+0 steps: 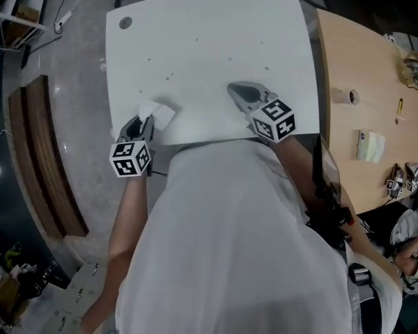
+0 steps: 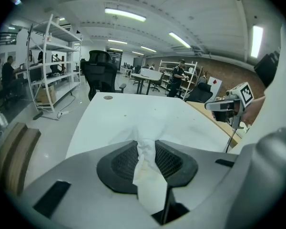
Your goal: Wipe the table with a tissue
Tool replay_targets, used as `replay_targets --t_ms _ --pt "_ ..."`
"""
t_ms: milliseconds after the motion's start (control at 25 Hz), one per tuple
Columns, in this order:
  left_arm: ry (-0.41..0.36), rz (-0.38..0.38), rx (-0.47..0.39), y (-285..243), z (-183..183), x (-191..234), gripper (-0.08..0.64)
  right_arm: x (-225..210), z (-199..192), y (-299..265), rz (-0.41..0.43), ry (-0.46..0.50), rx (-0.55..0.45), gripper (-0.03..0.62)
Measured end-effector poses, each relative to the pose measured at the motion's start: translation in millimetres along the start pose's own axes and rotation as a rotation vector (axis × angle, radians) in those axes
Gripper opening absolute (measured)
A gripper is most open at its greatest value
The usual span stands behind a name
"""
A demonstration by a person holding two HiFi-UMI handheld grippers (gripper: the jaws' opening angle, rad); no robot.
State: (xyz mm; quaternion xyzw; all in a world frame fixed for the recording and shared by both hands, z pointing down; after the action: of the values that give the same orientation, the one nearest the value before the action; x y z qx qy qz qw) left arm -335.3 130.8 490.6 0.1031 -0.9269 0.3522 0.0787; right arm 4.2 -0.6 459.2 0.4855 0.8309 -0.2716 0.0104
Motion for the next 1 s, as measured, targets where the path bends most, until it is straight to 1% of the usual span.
replay_targets --t_ms 80,280,440,520,640,760,1000 --pt "-0.008 -0.017 0.011 -5 -4 5 0.101 5 -3 2 -0.026 0.002 0.016 0.018" --pt "-0.081 -0.015 0.042 1 -1 44 0.100 33 7 -21 -0.060 0.011 0.027 0.018" --pt "-0.109 -0.006 0.102 -8 4 72 0.089 49 8 -28 -0.079 0.006 0.044 0.018" --pt "-0.137 0.008 0.129 -19 12 84 0.085 53 8 -27 -0.096 0.003 0.052 0.018" --pt "-0.204 0.041 0.155 -32 29 99 0.081 58 8 -25 -0.129 -0.011 0.053 0.018" --pt "-0.289 0.065 0.189 -48 38 106 0.078 58 3 -20 -0.162 -0.034 0.055 0.018" --pt "-0.511 0.106 0.295 -78 36 98 0.077 58 0 -14 -0.203 -0.060 0.051 0.018"
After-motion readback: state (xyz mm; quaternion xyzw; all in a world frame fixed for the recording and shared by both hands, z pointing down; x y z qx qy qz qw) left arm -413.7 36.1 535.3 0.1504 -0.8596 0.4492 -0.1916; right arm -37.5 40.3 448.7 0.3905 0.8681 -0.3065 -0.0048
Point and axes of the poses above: the fingertips, and each gripper's own axes: y backward along the fingers, x to its left, z out of its top, the point moved 10 cm from there along y, backward along the fingers, and after that the axes turned 2 degrees about -x, right-handed, at the moved point
